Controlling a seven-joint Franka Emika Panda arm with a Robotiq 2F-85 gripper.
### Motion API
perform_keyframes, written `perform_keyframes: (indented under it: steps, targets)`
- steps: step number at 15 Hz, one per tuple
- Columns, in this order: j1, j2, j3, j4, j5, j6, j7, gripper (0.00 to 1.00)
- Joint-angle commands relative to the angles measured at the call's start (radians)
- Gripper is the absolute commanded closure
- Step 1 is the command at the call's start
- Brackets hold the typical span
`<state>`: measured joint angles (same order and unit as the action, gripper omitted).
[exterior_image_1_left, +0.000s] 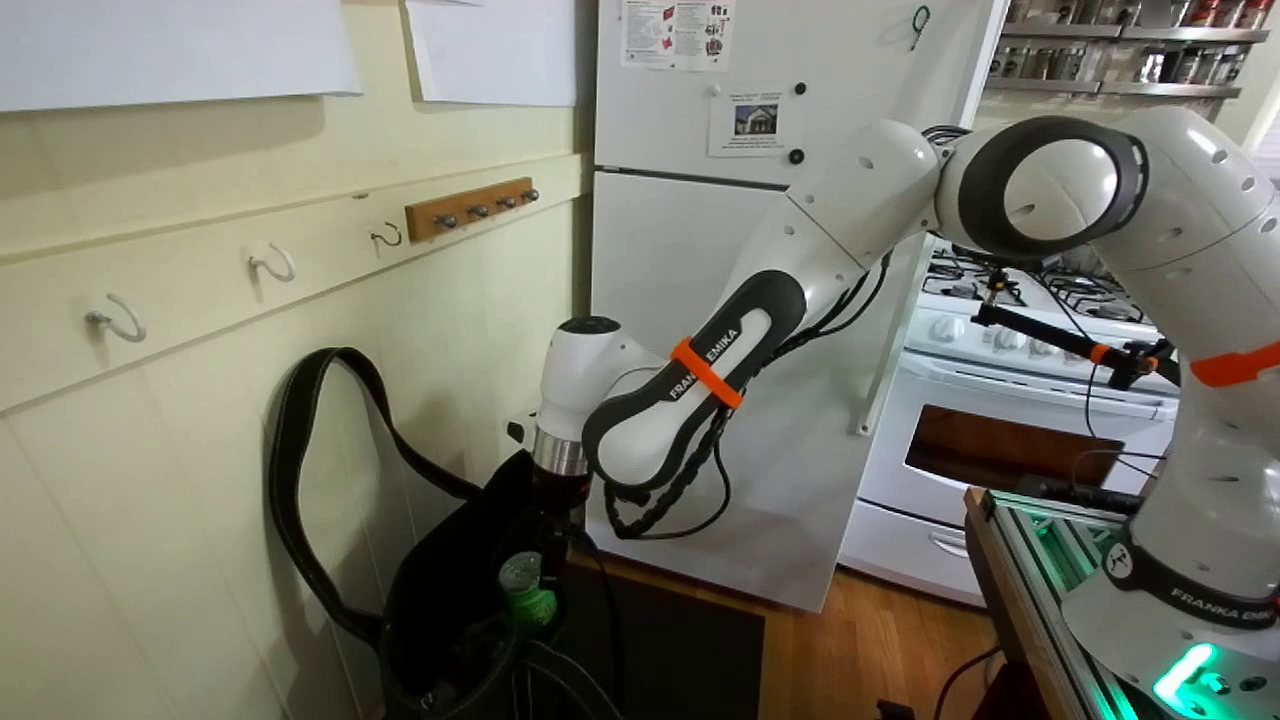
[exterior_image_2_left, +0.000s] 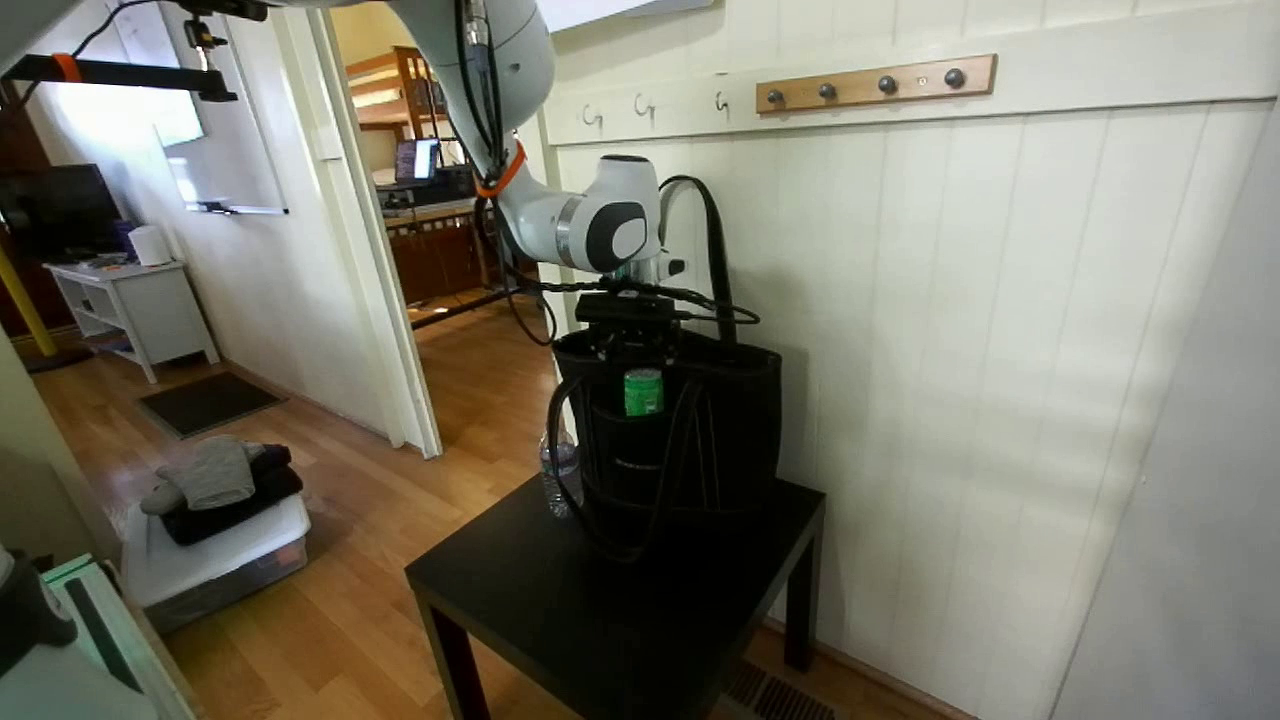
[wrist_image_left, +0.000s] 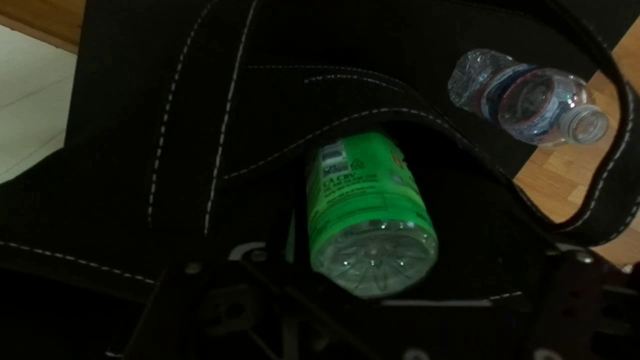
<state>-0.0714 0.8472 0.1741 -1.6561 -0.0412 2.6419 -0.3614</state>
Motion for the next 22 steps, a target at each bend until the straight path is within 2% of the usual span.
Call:
perform_keyframes:
  steps: [1, 9, 10, 11, 14, 22]
  targets:
    - [-0.017, 0.063, 0.034, 0.033, 0.031, 0.087, -0.009, 0.0]
    - [-0.02, 0.113, 0.041, 0.031, 0.017, 0.239, 0.021, 0.0]
    - [-0.022, 0.117, 0.043, 0.031, 0.015, 0.248, 0.022, 0.07]
    - [-0.025, 0.118, 0.047, 0.03, 0.013, 0.253, 0.02, 0.26]
    - [-0.034, 0.109, 0.055, 0.022, 0.01, 0.245, 0.015, 0.5]
    - [-0.071, 0.01, 0.08, -0.057, -0.002, 0.208, -0.011, 0.52]
